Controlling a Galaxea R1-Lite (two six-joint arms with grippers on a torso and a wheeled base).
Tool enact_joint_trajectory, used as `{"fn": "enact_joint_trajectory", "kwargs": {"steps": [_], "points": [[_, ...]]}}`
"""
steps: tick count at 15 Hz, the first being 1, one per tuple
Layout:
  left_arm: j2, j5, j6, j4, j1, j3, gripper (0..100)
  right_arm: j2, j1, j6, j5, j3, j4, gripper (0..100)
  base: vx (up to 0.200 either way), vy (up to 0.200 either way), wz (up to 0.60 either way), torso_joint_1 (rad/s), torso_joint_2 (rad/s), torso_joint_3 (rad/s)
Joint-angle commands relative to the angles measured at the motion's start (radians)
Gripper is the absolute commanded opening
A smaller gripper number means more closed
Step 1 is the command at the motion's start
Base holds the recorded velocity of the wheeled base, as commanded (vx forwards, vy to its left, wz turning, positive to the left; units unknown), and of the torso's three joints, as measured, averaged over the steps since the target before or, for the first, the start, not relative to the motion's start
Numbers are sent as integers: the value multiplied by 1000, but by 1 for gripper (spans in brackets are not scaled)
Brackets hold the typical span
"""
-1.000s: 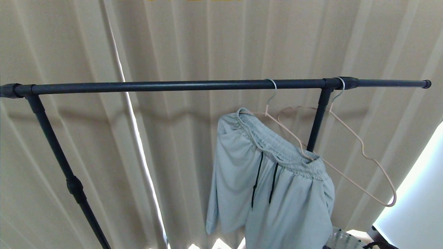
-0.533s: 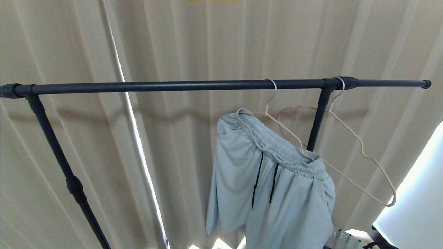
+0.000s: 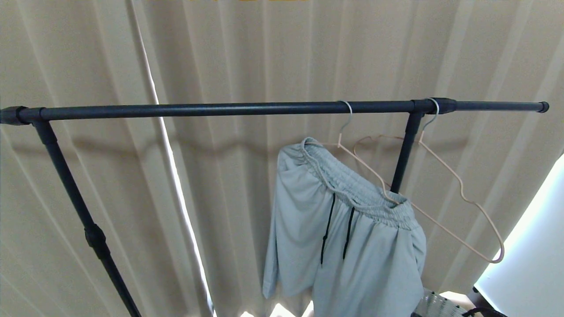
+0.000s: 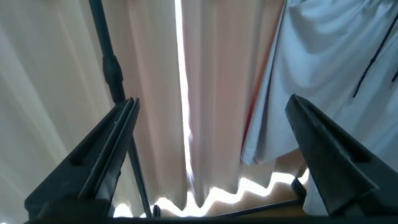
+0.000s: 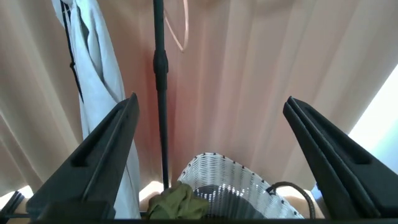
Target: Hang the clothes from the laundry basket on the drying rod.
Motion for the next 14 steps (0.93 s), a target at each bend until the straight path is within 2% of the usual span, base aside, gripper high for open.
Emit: {"fn": "enact_joint_trajectory", "kwargs": {"steps": [1,10,14], "points": [[1,0,-1,-1,0,-1,100,-2,0,0,1,0,0,100,-200,0,0,2,-2,-2],[1,0,-2,-1,0,-1,100,-2,0,-2,1,0,0,100,-200,0,0,3,3,0],[1,9,-10,-1,0,-1,100,-2,0,0,1,0,0,100,0,0,0,0,0,0]]}}
